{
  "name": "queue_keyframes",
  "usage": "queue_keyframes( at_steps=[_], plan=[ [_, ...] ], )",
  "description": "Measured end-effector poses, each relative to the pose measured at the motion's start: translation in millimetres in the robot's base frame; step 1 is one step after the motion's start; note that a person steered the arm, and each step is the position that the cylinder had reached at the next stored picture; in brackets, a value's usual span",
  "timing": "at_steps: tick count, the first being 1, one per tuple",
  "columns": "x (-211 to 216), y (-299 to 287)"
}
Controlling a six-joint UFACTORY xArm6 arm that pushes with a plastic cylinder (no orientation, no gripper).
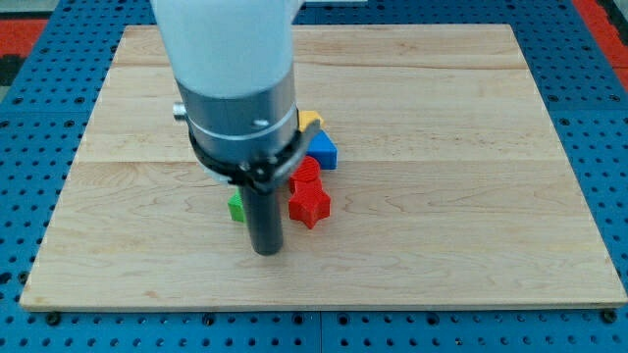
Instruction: Push the red blocks and blue blocks slightly to the left
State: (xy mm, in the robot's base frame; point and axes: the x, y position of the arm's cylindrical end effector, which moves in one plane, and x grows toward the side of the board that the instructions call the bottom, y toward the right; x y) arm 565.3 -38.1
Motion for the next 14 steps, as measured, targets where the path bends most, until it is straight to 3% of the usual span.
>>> queue_keyframes(
  at_steps=[1,2,3,4,5,6,7,8,9,12,14],
  plan=[
    [-12,102],
    [-45,105],
    [-77,53],
    [-82,29],
    [-75,59],
    [-75,138],
    [-135,159],
    [-168,107],
    [-166,78],
    [-116,72],
    [-142,6]
  ],
)
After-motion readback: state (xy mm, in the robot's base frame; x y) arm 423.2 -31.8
